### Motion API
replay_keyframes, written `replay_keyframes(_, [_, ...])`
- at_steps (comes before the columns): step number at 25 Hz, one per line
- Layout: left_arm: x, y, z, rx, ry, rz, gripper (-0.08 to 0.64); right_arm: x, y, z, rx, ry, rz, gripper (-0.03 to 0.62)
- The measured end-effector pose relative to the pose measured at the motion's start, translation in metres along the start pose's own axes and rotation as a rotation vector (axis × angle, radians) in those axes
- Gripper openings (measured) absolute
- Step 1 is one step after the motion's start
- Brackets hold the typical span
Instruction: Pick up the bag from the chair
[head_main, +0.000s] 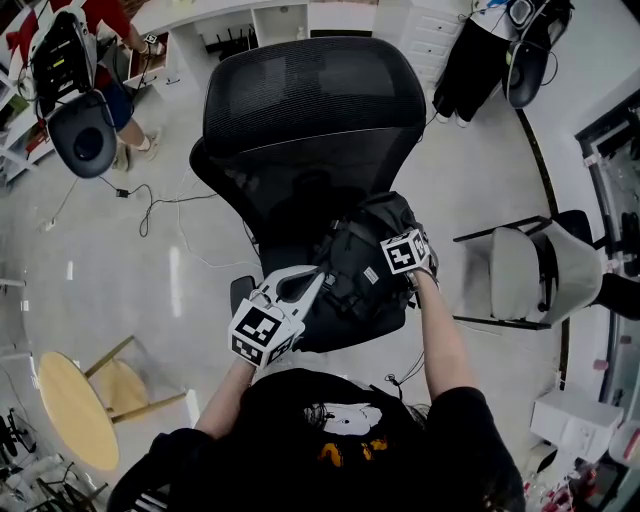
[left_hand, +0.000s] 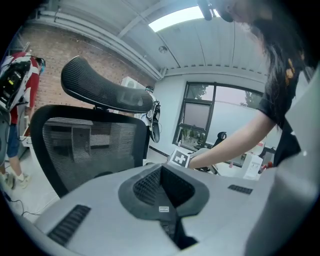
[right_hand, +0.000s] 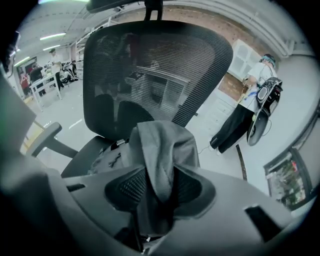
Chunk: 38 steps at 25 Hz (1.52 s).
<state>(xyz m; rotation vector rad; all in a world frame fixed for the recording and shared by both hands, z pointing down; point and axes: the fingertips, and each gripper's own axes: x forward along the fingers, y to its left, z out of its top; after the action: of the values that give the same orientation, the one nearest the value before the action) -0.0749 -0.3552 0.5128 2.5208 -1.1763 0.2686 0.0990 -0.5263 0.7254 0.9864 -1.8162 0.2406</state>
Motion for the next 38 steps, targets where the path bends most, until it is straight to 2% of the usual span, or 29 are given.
replay_keyframes(3, [-0.001,0.005,-0.005,-0.005,0.007,0.009,0.005,0.002,0.006,-0.003,-0.018,-0.026,-0.006,0.101])
replay_keyframes(6, [-0.001,0.005,-0.007,-0.006,0.017,0.008,0.005,0.002,0.013,-0.011,-0.010,-0.010,-0.002,0.077])
replay_keyframes(12, [0.003,-0.004,-0.003,0.016,0.016,-0.008,0.005,-0.015,0.018,-0.013,0.025,-0.022,0.009,0.066])
replay_keyframes(17, [0.003,-0.011,0.005,0.016,-0.004,0.005,0.005,-0.040,0.034,-0.009,0.008,-0.077,0.054,0.057])
replay_keyframes(22, [0.008,-0.030,0.011,0.019,-0.017,0.029,0.005,-0.073,0.043,-0.011,0.077,-0.143,0.105,0.046])
replay_keyframes(32, [-0.017,-0.062,0.016,-0.025,-0.083,0.264,0.005,-0.148,0.079,-0.003,0.191,-0.327,0.321,0.030])
replay_keyframes(38, [-0.027,-0.090,0.013,-0.036,-0.107,0.360,0.005,-0.189,0.072,0.002,0.177,-0.418,0.382,0.028])
